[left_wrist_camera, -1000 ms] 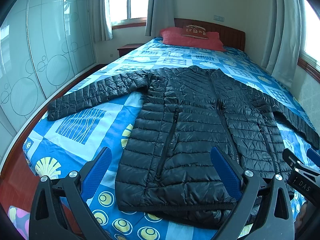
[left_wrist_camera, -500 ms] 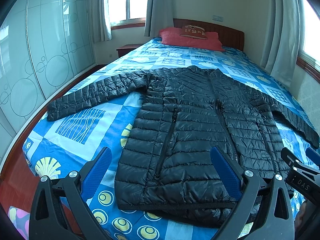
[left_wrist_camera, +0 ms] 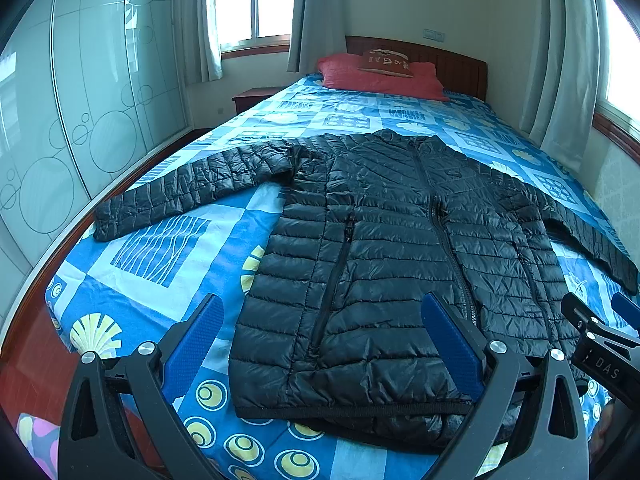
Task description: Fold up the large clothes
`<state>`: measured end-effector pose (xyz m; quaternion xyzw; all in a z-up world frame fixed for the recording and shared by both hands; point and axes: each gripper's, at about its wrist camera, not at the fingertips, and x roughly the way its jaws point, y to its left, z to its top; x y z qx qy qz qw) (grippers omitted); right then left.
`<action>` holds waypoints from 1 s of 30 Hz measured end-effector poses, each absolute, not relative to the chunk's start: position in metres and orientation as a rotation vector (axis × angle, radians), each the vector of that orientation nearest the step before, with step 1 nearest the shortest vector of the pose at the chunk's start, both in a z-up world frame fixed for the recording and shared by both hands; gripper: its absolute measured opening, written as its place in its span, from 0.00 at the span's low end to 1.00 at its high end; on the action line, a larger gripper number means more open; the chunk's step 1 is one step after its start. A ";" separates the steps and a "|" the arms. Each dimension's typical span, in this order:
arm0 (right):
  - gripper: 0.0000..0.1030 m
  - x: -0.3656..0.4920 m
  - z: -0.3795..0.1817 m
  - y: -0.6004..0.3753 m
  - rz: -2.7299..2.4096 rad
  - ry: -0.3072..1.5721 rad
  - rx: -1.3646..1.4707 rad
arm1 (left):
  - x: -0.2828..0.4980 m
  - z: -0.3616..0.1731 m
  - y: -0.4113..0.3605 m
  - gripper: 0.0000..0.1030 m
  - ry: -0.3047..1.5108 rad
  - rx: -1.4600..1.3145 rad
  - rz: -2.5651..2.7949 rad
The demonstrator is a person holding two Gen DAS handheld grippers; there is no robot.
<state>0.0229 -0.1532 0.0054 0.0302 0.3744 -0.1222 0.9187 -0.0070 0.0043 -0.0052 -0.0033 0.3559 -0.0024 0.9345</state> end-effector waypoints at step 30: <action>0.98 0.026 0.006 -0.147 -0.244 0.779 0.052 | -0.006 -0.007 0.001 0.95 0.732 -0.002 -0.007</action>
